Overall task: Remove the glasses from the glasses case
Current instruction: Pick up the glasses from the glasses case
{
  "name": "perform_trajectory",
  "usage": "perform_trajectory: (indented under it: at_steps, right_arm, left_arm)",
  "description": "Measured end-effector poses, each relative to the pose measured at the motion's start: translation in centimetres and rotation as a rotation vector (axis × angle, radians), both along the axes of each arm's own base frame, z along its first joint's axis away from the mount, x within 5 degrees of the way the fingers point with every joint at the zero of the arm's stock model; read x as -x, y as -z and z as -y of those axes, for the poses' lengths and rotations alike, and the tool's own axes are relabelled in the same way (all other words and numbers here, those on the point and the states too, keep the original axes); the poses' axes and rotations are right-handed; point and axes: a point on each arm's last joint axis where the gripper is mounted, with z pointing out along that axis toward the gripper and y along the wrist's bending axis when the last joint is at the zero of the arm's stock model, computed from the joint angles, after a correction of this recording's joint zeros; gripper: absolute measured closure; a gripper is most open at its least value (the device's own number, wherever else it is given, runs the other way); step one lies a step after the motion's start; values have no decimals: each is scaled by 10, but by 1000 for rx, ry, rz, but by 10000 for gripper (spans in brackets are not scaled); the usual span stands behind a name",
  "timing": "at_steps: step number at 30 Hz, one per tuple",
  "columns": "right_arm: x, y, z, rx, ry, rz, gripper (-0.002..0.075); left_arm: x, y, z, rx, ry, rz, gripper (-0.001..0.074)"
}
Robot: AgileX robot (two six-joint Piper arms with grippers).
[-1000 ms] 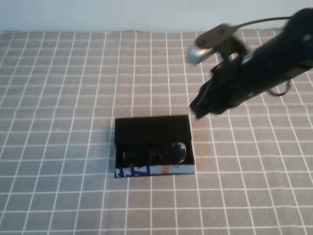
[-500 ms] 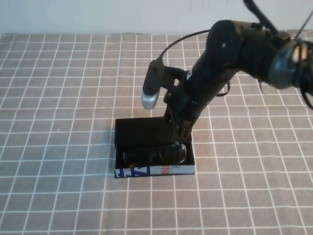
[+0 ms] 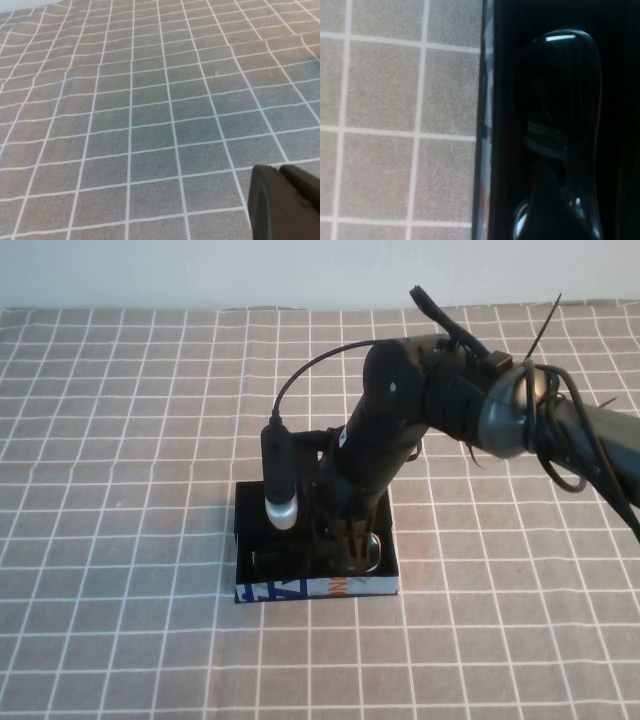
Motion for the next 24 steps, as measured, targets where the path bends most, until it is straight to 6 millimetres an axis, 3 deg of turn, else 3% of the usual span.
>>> perform_trajectory:
  at_steps: [9,24]
  right_arm:
    - [-6,15,-3,19,1,5,419]
    - [-8,17,-4,18,0,11,419]
  left_arm:
    - [0,0,0,0,0,0,739]
    - [0,0,0,0,0,0,739]
